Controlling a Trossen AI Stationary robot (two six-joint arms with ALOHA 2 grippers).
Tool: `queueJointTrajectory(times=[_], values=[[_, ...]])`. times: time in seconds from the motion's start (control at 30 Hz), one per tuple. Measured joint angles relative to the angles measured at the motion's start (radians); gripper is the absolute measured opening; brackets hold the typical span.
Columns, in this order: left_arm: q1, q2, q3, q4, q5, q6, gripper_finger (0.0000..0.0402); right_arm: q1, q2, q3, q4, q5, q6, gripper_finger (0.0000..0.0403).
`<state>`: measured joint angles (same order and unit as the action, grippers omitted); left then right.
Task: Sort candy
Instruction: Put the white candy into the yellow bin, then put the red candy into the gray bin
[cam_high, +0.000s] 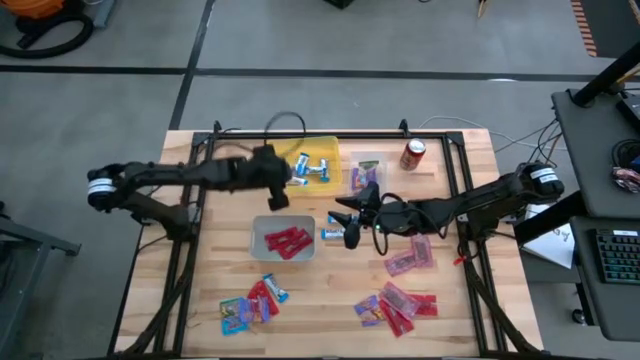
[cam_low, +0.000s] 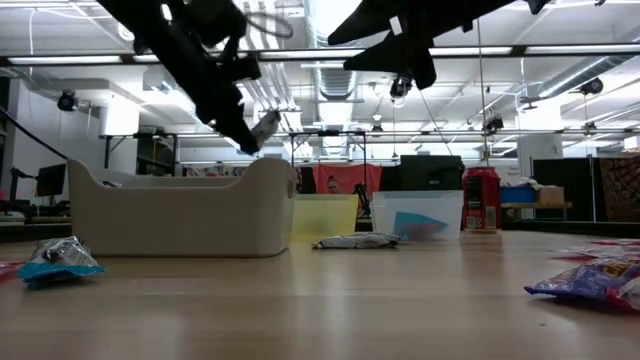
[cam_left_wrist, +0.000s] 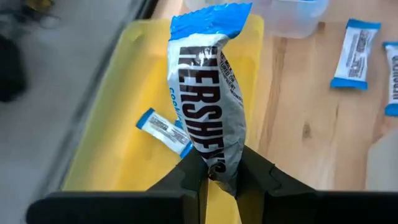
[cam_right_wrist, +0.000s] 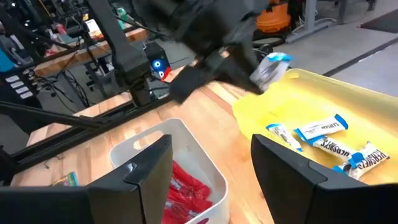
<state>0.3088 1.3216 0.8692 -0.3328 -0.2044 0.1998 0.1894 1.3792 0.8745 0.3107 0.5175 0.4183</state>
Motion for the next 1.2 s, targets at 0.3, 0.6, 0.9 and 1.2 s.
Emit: queueJointTrajectory(times=[0.3,0.6,0.9,1.2], values=[[0.282,0.002,-0.003,-0.027,0.179,-0.083,0.0038,0.000,0.005,-0.001,-0.010,0.001,-0.001,0.0207],[0.302,0.002,-0.010,-0.006,0.179,-0.086,0.0038,0.000,0.006,-0.001,-0.022,0.002,-0.002,0.0208],[0.302,0.109,-0.017,0.013,0.182,-0.129,0.0040,0.000,0.006,-0.002,-0.026,0.002,-0.002,0.0208],[0.302,0.143,0.010,-0.007,0.184,-0.131,0.0115,0.000,0.006,-0.002,-0.032,0.001,0.012,0.0208]])
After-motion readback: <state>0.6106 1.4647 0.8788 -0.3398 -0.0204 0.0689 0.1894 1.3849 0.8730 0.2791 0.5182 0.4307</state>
